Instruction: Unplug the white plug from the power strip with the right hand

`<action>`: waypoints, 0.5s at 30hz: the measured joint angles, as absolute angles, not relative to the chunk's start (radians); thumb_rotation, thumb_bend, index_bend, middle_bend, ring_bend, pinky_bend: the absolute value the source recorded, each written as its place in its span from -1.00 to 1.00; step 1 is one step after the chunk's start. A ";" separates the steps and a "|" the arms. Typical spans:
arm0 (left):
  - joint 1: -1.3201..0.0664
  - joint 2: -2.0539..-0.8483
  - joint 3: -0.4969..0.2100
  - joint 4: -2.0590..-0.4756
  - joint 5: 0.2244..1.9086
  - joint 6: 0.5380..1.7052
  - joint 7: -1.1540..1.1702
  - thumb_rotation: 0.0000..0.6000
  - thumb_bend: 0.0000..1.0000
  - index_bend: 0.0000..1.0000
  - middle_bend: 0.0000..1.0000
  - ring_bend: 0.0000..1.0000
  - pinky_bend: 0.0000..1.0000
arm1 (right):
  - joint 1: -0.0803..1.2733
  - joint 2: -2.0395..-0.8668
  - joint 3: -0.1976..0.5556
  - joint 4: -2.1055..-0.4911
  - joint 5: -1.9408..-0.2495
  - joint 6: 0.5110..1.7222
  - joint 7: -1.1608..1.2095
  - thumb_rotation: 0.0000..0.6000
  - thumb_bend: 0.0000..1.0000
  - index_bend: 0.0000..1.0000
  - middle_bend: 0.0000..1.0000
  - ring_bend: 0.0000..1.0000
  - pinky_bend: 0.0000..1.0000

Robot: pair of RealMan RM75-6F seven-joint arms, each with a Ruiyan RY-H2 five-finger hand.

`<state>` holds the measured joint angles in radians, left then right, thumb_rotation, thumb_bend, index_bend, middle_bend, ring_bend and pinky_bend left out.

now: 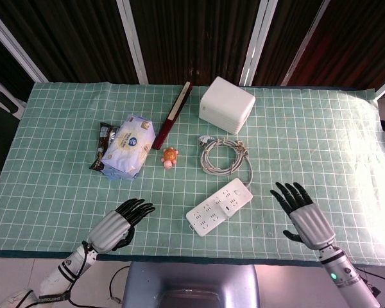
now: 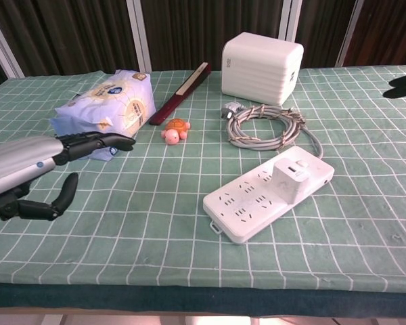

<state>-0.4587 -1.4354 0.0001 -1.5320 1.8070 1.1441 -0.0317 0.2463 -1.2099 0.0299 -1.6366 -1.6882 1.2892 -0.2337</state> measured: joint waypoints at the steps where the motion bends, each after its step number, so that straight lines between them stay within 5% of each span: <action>1: -0.464 -1.447 -0.002 -1.535 1.796 1.130 -0.016 1.00 0.69 -0.96 -0.77 -0.83 -0.71 | 0.265 -1.217 0.040 -1.638 -1.679 1.268 -0.239 1.00 -0.80 -1.00 -1.00 -1.00 -1.00; 15: -0.547 -1.669 -0.023 -1.486 1.700 1.019 0.135 1.00 0.78 -1.00 -0.90 -0.94 -0.73 | 0.380 -1.276 0.067 -1.598 -1.649 1.164 -0.166 1.00 -0.80 -1.00 -1.00 -1.00 -1.00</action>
<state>-0.5473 -1.6691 -0.0228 -1.4865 1.6996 1.0186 0.1354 0.3800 -1.2761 0.0666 -1.5977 -1.6494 1.1635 -0.1659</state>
